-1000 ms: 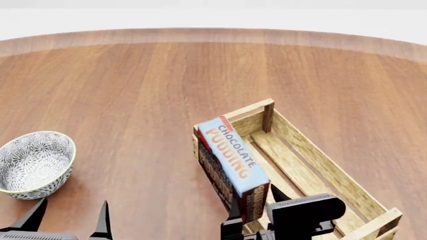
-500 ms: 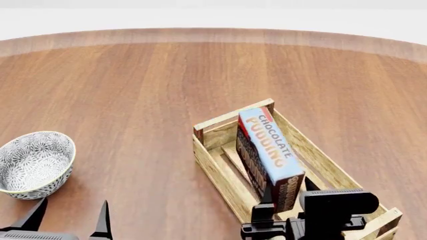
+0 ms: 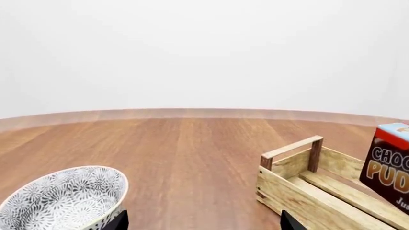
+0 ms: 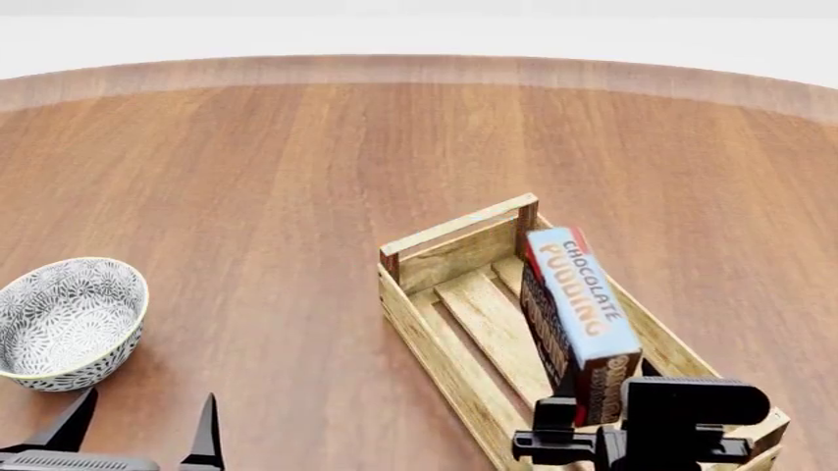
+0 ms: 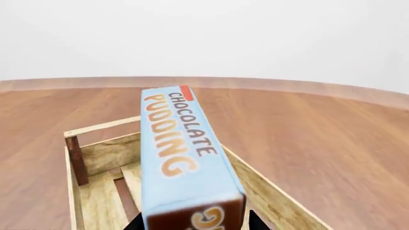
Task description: Pick up the chocolate pudding and put it in the tray.
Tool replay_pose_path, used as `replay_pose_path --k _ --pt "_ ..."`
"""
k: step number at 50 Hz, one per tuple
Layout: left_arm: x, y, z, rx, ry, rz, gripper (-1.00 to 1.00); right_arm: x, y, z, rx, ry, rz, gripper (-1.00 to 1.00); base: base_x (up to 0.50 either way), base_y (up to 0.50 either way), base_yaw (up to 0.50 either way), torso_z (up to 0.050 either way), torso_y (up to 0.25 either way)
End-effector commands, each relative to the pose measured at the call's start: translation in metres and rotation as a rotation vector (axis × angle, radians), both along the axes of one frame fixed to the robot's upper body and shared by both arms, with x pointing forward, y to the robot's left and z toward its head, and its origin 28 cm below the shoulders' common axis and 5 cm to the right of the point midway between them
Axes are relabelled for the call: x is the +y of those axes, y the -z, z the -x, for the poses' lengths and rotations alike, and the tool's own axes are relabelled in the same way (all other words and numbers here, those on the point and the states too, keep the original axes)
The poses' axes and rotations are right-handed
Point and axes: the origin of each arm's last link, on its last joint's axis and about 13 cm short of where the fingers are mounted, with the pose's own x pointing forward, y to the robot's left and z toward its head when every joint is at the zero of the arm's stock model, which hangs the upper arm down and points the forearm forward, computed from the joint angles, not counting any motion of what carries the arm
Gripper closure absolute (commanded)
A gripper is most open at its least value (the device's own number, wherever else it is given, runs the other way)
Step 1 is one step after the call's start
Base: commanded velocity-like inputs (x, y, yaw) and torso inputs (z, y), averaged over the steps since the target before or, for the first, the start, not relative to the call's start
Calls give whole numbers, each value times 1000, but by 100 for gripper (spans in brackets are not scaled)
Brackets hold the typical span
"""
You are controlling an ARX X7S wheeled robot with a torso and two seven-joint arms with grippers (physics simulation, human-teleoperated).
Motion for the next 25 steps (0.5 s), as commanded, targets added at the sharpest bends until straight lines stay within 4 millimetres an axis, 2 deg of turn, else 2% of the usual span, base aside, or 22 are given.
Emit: replay_pose_path --k 1,11,25 --pt "-1 2 0 3 2 -1 -100 -5 8 -7 12 34 53 100 0 0 0 0 0" --pt "0 1 1 1 3 5 -100 -5 15 -8 12 64 118 100 0 0 0 0 0" --pt "-1 3 -1 8 3 5 -100 -6 19 -10 18 69 101 100 0 0 0 0 1"
